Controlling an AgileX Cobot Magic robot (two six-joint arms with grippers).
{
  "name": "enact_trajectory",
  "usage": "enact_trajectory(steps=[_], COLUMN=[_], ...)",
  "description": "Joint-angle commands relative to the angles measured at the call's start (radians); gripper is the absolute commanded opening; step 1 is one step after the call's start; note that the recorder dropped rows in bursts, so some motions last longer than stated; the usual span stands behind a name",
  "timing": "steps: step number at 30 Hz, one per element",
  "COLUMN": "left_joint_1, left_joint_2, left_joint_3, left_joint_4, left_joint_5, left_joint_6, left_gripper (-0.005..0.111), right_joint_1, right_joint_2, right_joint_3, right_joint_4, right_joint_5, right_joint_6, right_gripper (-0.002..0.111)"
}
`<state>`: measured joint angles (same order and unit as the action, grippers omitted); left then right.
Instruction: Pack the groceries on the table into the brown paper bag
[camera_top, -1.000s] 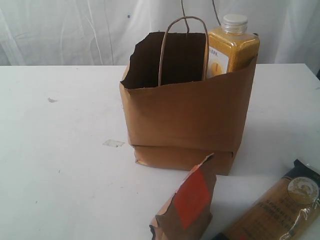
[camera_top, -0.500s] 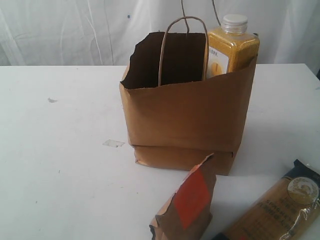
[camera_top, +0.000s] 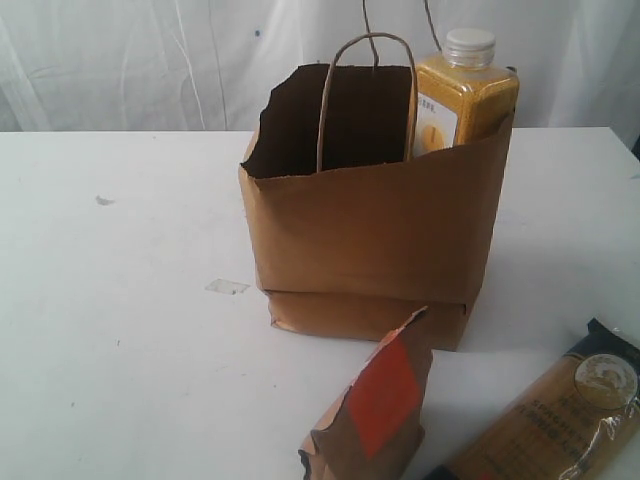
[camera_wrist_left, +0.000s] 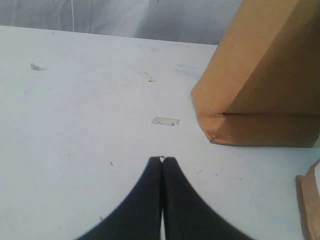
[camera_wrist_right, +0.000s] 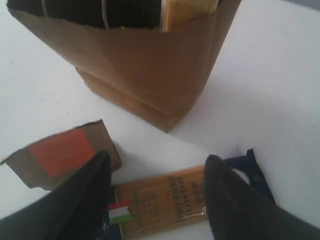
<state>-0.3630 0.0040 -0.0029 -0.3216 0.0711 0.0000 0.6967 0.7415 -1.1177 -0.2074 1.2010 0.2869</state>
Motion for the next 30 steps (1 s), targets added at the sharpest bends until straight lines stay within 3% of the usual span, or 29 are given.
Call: enact_trajectory(steps=[1, 16, 22, 25, 30], left_joint_1=[0.003, 0.003, 0.003, 0.003, 0.003], left_joint_2=[-0.004, -0.004, -0.004, -0.004, -0.004], left_joint_3=[0.003, 0.003, 0.003, 0.003, 0.003], left_joint_4=[-0.010, -0.010, -0.010, -0.008, -0.008], left_joint_5=[0.004, 0.004, 0.004, 0.004, 0.004], left_joint_6=[0.000, 0.000, 0.000, 0.000, 0.000], left_gripper=[0.000, 0.000, 0.000, 0.000, 0.000], right_joint_1=[0.000, 0.000, 0.000, 0.000, 0.000], right_joint_2=[-0.110, -0.357, -0.399, -0.401, -0.401], right_joint_3=[0.168, 0.583, 0.634, 0.641, 0.641], right_joint_4=[-0.011, -0.051, -0.068, -0.087, -0.183], right_joint_5=[-0.084, -0.235, -0.414, -0.484, -0.549], right_joint_6=[0.083, 0.142, 0.128, 0.125, 0.118], right_gripper=[0.052, 0.052, 0.051, 0.040, 0.006])
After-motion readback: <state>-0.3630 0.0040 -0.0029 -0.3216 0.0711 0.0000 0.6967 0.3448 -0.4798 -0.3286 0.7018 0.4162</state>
